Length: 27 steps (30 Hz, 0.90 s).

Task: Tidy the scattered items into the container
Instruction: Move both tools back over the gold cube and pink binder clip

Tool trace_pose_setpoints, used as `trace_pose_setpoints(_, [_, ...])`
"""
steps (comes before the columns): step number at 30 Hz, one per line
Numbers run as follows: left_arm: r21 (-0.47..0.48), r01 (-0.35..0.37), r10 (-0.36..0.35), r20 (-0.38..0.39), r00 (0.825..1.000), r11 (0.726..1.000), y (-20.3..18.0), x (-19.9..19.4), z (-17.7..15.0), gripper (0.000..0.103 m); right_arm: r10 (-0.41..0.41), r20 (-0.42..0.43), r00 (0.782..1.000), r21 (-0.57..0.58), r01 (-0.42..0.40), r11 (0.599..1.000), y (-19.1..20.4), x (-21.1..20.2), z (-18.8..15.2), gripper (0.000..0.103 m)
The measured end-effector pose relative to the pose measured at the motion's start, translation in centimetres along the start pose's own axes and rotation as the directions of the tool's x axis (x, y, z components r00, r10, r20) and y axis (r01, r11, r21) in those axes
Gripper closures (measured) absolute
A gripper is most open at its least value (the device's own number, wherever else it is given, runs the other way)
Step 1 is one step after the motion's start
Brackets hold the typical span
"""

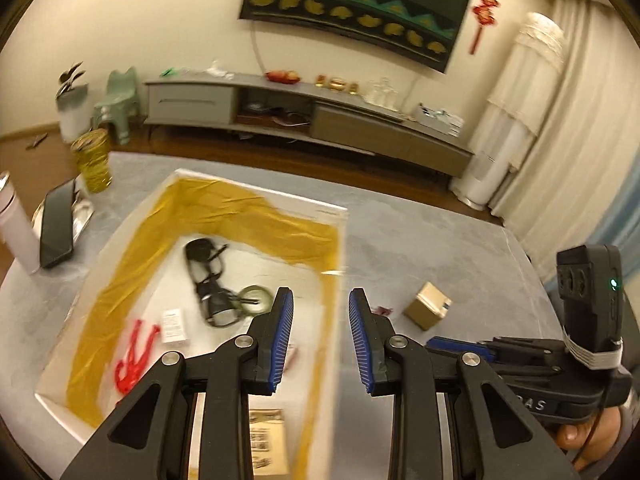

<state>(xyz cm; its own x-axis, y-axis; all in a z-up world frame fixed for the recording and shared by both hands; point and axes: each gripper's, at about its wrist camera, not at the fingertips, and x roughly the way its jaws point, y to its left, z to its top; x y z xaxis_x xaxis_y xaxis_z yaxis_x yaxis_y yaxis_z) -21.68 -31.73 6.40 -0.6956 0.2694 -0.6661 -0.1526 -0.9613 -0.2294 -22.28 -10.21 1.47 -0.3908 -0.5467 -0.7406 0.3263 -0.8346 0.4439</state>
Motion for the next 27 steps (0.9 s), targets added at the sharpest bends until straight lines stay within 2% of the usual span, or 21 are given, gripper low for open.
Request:
trace_pose_setpoints(6, [0.100,0.014,-0.009,-0.046,0.999,0.995,-4.7,2.1,-1.3,0.072,0.014,0.016,1.000,0.027,-0.014,1.000,-2.0,-1.1,-0.5,0.079])
trace_pose_setpoints(15, [0.231,-0.032,0.052,-0.080,0.995,0.972,-9.2,4.7,-3.1,0.072,0.011,0.032,0.999,0.075,-0.014,0.997,-5.2,-2.4,-1.2,0.079])
trace_pose_setpoints(22, [0.272,-0.059,0.089,-0.097,0.991,0.960,-10.8,6.2,-3.9,0.072,0.008,0.019,1.000,0.072,-0.009,0.997,-6.7,-2.6,-2.2,0.079])
trace_pose_setpoints(27, [0.256,-0.087,0.132,-0.163,0.978,0.963,-10.8,8.5,-4.5,0.072,-0.007,0.014,1.000,0.093,0.006,0.996,-8.5,-2.6,-2.6,0.079])
